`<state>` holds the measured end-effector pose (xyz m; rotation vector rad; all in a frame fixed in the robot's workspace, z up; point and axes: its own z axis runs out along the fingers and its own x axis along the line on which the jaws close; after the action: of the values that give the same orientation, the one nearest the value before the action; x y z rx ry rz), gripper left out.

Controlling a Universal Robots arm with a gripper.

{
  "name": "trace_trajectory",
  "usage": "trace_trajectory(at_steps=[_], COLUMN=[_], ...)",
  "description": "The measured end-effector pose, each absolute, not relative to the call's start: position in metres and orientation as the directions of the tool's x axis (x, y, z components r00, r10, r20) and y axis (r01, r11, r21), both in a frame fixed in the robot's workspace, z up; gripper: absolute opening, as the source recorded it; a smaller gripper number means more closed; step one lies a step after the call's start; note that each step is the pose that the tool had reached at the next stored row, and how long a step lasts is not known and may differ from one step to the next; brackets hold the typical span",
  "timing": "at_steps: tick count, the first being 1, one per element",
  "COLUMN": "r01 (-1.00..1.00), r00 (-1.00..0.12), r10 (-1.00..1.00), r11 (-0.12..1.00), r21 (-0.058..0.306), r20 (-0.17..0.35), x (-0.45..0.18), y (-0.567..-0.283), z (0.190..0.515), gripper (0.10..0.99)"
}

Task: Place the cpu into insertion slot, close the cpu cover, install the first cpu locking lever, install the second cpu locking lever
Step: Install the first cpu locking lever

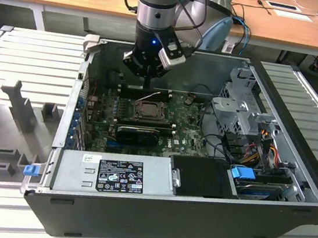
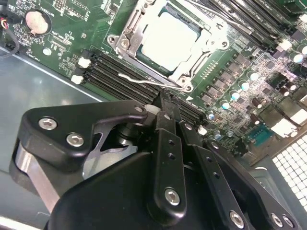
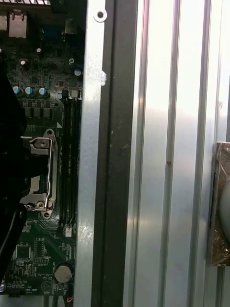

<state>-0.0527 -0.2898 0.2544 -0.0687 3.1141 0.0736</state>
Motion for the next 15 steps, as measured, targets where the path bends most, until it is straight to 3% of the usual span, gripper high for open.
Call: trace_trajectory(at_steps=[9,15], r01=[-0.045,-0.045], r00=[-0.999,-0.999], r10=[-0.043,-0.042], r11=[0.998,0.995], r21=[0.052,0.086], r20=[-0.027,-0.029], x=[-0.0516,-0.0500], y=[-0.2898,-0.2910], z=[0.2542,0.2508], gripper=[0.106,0.106])
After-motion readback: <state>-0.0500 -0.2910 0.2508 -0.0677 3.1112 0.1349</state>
